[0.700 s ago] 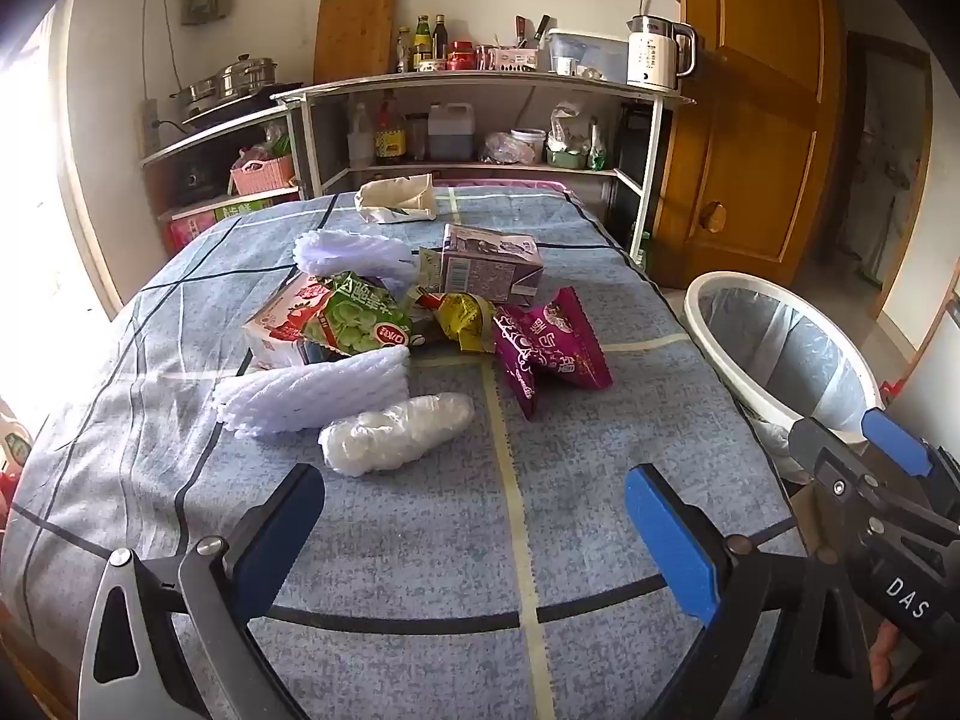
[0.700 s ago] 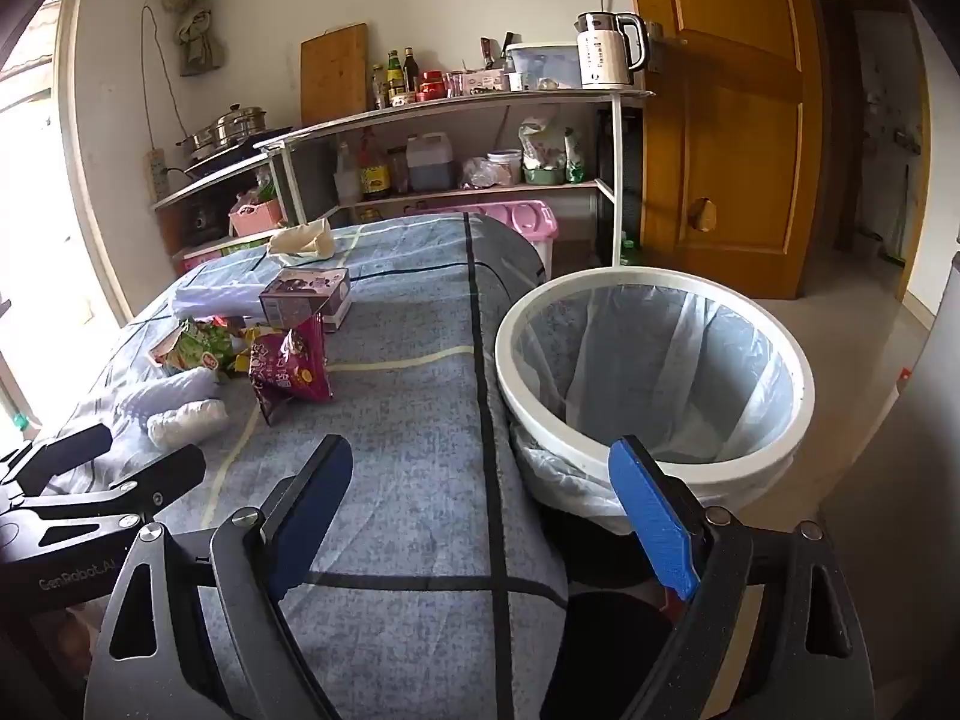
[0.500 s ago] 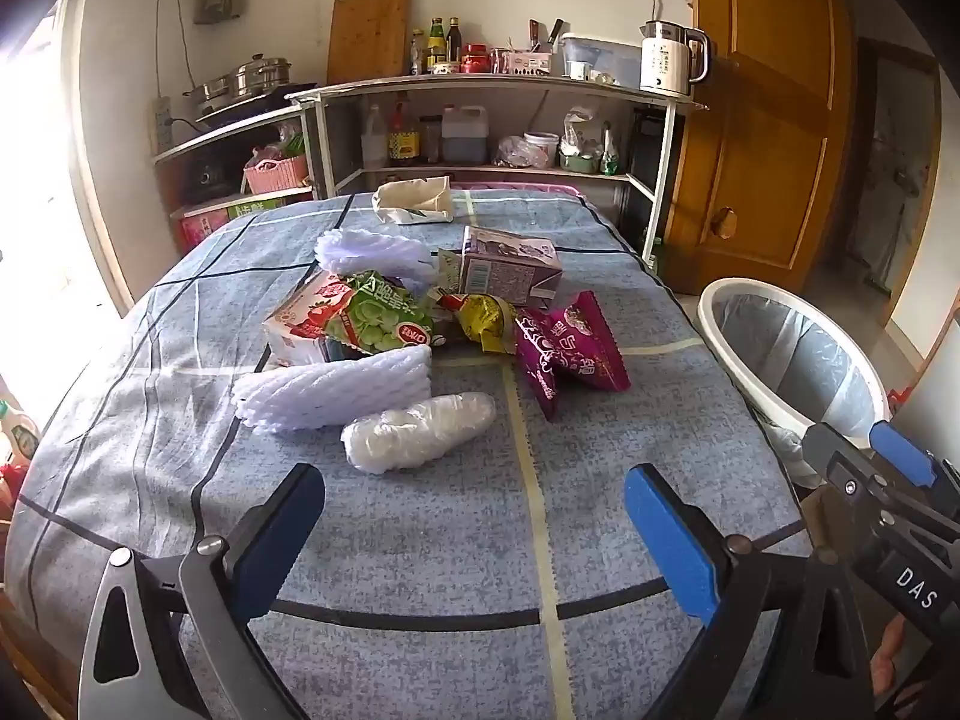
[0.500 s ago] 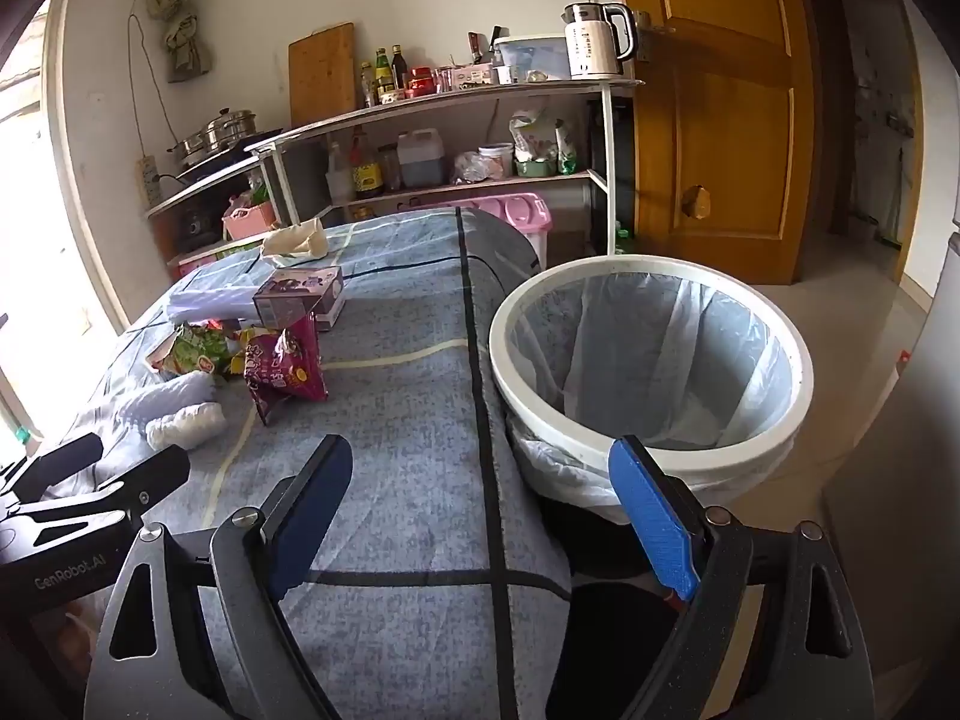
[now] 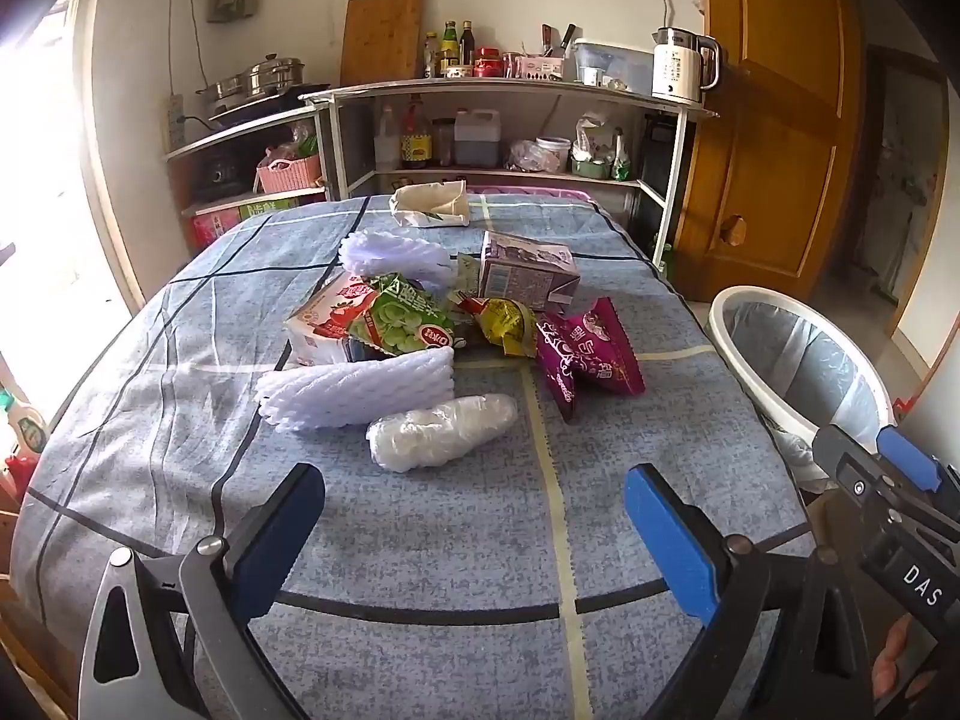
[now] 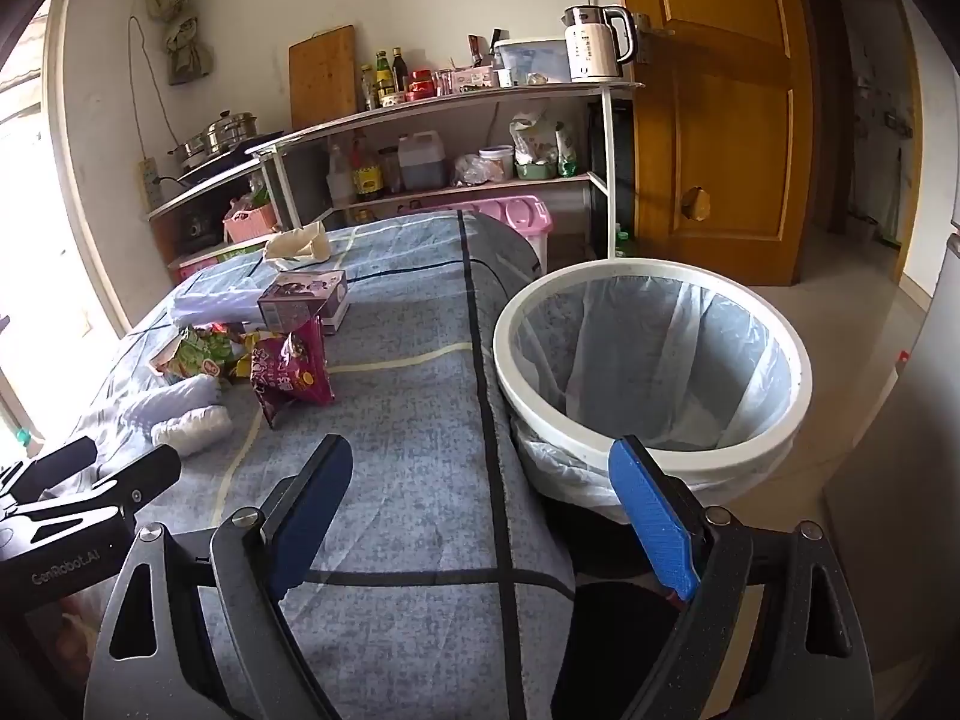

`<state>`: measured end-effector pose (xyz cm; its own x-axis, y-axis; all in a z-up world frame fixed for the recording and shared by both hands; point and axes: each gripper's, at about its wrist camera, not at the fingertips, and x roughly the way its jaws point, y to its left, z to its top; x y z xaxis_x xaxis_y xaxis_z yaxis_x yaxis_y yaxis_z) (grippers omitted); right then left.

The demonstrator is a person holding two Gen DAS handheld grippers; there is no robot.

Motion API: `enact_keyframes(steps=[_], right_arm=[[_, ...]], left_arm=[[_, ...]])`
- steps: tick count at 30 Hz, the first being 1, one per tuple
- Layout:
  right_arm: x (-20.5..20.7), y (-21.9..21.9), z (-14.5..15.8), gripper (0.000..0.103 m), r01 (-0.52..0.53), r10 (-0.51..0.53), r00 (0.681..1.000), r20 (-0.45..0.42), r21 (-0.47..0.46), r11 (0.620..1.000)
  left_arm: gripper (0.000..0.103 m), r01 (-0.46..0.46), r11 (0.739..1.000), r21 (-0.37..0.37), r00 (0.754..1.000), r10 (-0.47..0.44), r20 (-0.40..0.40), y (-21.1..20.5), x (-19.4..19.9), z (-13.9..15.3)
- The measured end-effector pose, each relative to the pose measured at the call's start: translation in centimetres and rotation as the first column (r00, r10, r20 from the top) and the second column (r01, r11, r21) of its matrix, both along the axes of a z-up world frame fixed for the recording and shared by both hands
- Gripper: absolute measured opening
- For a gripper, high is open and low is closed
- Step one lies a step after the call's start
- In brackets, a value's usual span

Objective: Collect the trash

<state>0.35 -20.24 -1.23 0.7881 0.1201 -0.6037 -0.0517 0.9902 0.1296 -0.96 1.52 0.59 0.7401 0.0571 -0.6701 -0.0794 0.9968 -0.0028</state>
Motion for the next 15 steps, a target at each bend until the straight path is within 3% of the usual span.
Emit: enact_keyframes(steps=[15], right_arm=[[-0.11,0.35,0.0,0.088,-0.011,0.011,1.0,-0.003,-0.011,1.0]], left_arm=[[0.101,-0.001,1.0,0.004,1.0,0.001,0.005,-0.82,-0.14,0.41]])
